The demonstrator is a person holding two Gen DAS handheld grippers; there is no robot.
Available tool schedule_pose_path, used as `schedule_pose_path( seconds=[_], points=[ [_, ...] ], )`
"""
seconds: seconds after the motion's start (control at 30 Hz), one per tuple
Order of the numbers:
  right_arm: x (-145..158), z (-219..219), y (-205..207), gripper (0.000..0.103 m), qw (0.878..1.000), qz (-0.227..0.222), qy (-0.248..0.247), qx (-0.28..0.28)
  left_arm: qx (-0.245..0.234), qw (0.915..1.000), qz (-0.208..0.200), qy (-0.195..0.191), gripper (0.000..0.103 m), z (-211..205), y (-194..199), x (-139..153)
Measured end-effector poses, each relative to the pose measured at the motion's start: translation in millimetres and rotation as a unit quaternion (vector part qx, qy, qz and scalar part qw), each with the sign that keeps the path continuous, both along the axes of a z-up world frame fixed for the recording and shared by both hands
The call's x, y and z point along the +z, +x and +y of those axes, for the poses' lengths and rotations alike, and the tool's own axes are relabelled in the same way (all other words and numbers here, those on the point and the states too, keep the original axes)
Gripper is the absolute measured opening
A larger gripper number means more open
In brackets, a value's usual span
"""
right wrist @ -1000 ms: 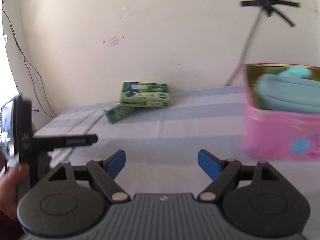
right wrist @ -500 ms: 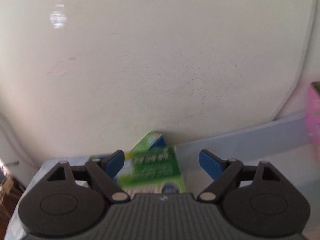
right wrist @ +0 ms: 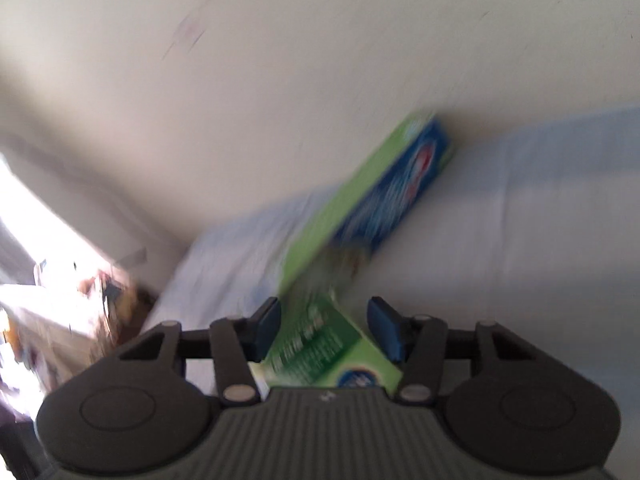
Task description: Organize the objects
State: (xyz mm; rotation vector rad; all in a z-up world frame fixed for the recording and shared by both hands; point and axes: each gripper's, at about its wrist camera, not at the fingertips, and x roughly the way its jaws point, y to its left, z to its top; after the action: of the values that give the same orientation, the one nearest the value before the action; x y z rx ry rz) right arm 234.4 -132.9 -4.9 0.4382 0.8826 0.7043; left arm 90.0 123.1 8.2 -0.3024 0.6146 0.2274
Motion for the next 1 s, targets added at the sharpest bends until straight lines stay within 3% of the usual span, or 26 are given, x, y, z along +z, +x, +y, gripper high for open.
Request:
schedule_pose_path(
  seconds=[0.2,0.3,0.37,0.4,0.53,0.73,0.93,1.0],
  points=[
    [-1,-25,-70,0.055,0.999,0.009,0.045,-0.013,0.009,1.0000,0.000,0.001,0.083,6,0,-2],
    [12,-30,-105,0.060,0.999,-0.009,0.041,-0.013,-0.008,0.9999,0.009,0.002,0.083,3,-1,-2],
    [24,-33,-124,0.066,0.998,-0.050,0.004,-0.030,-0.020,0.9997,0.002,-0.015,0.083,2,-9,4],
    [32,-31,-129,0.075,0.996,-0.075,-0.024,-0.036,-0.026,0.9993,-0.004,-0.026,0.083,2,-15,7],
    [48,-12,-142,0.087,0.978,-0.161,-0.130,-0.014,-0.055,0.9975,-0.013,-0.044,0.083,-7,-32,12],
    [38,10,-125,0.088,0.973,-0.162,-0.164,0.009,-0.097,0.9942,0.014,-0.042,0.084,-23,-19,-1],
    [29,28,-122,0.087,0.967,-0.162,-0.196,0.036,-0.124,0.9915,0.004,-0.041,0.085,-32,-16,-4],
    [28,33,-125,0.084,0.963,-0.168,-0.207,0.043,-0.156,0.9867,0.001,-0.045,0.071,-41,-17,-3]
  ],
)
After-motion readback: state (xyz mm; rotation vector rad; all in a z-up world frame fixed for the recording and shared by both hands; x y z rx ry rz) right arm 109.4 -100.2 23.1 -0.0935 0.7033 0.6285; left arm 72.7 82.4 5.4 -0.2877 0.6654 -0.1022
